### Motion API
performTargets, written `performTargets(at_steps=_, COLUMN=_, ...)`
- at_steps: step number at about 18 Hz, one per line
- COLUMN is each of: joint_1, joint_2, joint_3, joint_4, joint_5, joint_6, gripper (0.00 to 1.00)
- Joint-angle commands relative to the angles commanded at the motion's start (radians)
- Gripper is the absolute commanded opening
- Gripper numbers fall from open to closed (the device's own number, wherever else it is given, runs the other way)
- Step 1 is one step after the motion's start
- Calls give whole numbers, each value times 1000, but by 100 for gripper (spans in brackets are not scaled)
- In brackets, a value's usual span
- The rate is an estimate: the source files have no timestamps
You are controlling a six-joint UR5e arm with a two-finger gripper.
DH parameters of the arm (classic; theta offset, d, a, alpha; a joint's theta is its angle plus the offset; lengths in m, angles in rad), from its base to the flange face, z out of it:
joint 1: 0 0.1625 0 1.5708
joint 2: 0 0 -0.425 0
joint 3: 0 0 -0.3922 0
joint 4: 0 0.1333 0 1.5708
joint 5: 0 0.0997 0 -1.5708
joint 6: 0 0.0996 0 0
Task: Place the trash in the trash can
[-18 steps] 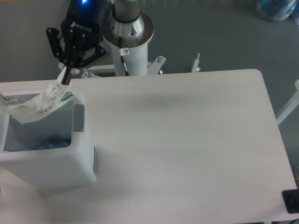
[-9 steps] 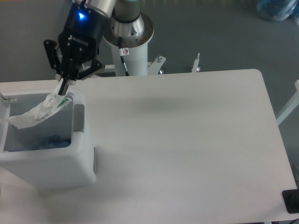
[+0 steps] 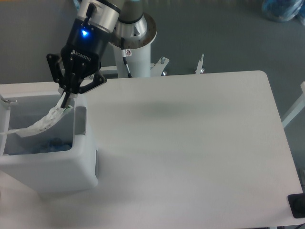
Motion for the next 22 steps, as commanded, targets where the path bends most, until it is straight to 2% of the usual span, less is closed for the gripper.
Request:
performTargets(at_steps=2, joint_1=-2, joint_2=-2, joint_3=3, joint_4=0, joint_5=0, joint_6=43, gripper=64)
performTargets(at_steps=3, joint_1=-2, joint_2=-2, joint_3=6, joint_4=0, joint_5=0, joint_6=57, gripper=80)
performTargets(at_steps=4, joint_1=-2, joint_2=-3, joint_3=8, joint_4=0, joint_5=0, joint_6=58, gripper=100)
performTargets(at_steps=11, joint_1=18, joint_2=-5, joint_3=41, joint_4=0, joint_5=0, joint_6=58, gripper=100)
performTargets(at_steps=13, joint_1=63, joint_2=-15, joint_3=64, joint_4=-2, joint_5=2, joint_6=60, gripper=100)
performTargets(at_steps=15, joint_1=98, joint_2=-66, joint_3=96, joint_4=2, joint_5=0, joint_6=69, gripper=100)
performTargets(at_steps=18, joint_1=135, joint_2=-156, joint_3=222, joint_4=0, joint_5=2, joint_6=118, gripper=100)
performTargets(at_steps=20, joint_1=152, joint_2=-208, joint_3=282, joint_4=-6, joint_5=52, joint_6=132, gripper=100)
performTargets(at_steps=22, joint_1=155, joint_2=-233, joint_3=325, joint_4=-5, joint_5=147, joint_6=159, gripper=100)
